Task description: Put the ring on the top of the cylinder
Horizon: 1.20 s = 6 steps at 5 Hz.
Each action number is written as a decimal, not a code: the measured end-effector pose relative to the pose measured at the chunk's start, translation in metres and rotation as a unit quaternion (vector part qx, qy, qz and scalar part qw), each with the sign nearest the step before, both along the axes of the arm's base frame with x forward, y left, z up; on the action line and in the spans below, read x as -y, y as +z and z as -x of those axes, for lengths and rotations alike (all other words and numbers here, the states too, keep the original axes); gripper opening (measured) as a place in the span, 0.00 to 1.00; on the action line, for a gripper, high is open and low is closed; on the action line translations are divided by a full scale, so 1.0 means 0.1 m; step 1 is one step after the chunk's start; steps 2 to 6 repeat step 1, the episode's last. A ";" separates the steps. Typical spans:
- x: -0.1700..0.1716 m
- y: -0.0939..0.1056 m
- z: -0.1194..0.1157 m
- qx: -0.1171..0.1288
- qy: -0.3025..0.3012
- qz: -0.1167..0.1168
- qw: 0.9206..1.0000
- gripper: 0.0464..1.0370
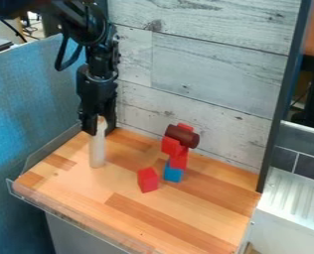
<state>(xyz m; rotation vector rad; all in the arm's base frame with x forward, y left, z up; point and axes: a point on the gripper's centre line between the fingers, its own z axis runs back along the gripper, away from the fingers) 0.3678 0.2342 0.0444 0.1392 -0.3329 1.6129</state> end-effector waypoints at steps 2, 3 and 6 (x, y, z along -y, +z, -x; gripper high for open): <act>0.00 0.01 -0.01 0.004 0.002 0.000 1.000 0.71; 0.00 0.01 -0.01 0.004 0.002 0.000 1.000 0.71; 0.00 0.01 -0.01 0.004 0.002 0.000 1.000 0.71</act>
